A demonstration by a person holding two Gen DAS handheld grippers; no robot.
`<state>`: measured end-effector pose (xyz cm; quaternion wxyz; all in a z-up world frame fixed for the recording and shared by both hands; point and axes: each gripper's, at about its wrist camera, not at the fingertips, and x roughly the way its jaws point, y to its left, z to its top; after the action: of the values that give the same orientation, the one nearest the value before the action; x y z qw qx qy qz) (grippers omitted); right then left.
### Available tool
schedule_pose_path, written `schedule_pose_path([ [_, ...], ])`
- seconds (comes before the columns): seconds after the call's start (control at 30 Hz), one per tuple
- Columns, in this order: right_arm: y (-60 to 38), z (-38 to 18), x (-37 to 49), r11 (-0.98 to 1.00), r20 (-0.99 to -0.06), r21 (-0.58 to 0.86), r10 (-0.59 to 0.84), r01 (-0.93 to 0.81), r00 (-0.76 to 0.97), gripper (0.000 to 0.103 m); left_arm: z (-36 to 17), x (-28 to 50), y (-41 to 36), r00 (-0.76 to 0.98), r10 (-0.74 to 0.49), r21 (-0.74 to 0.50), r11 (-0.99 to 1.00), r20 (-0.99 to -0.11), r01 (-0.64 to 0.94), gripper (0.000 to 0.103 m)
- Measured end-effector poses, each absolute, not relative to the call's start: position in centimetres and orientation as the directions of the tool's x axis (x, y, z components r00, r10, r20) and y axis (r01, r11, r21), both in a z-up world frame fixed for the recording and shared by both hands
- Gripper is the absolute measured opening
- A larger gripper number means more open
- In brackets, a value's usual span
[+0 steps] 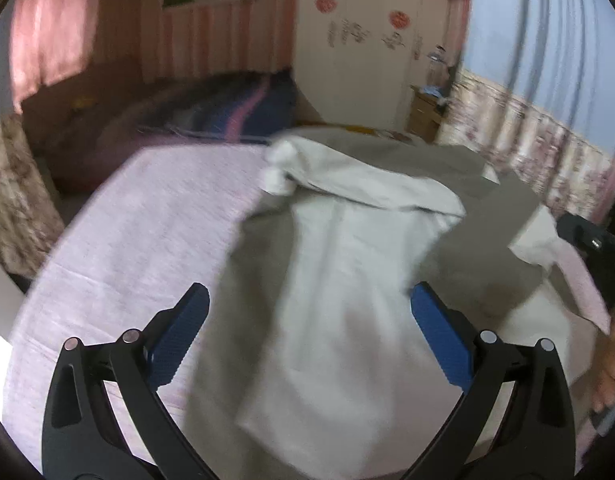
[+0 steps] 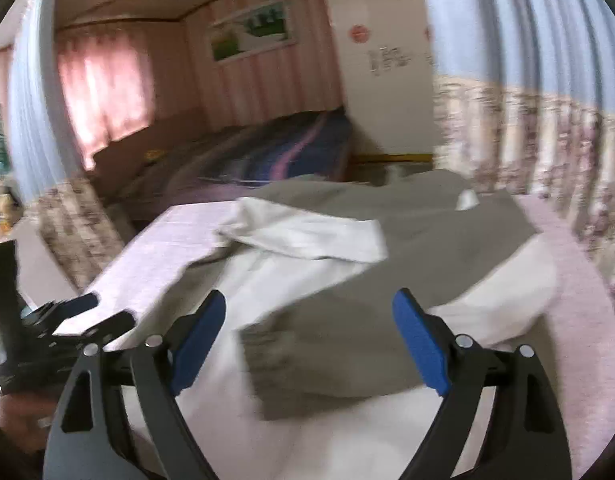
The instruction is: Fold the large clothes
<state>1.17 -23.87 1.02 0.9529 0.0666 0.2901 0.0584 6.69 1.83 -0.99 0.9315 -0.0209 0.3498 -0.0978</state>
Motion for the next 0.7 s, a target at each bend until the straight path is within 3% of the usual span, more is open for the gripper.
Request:
schedule_pose_path([
  [0.13,-27.5,1.0,1.3,0.988,-0.555,0.154,0.079,0.009,0.828,0.086,-2.7,7.1,-1.8,0.705,-0.237,-0.124,0.970,-0.668,0.209,0.100],
  [0.3,-30.2,0.6,0.1,0.996,-0.550,0.037,-0.048,0.081,0.834,0.087,-4.5,8.8,-5.4,0.660,-0.265,-0.171,0.964,-0.703,0.205,0.100],
  [0.6,-35.0,-0.9,-0.4,0.989,-0.581,0.060,-0.077,0.137,0.810,0.088,-8.7,12.4,-12.5,0.518,-0.323,-0.244,0.945,-0.792,0.216,0.098],
  [0.63,-35.2,-1.0,-0.6,0.988,-0.583,0.060,-0.081,0.141,0.808,0.088,-8.9,12.6,-13.0,0.525,-0.330,-0.247,0.943,-0.785,0.223,0.083],
  [0.67,-35.5,-1.1,-0.5,0.988,-0.588,0.060,-0.079,0.141,0.805,0.089,-8.7,12.6,-13.1,0.552,-0.310,-0.225,0.950,-0.774,0.218,0.048],
  [0.7,-35.6,-1.2,-0.6,0.989,-0.591,0.058,-0.078,0.139,0.803,0.089,-8.2,12.7,-13.0,0.564,-0.325,-0.231,0.944,-0.759,0.234,0.034],
])
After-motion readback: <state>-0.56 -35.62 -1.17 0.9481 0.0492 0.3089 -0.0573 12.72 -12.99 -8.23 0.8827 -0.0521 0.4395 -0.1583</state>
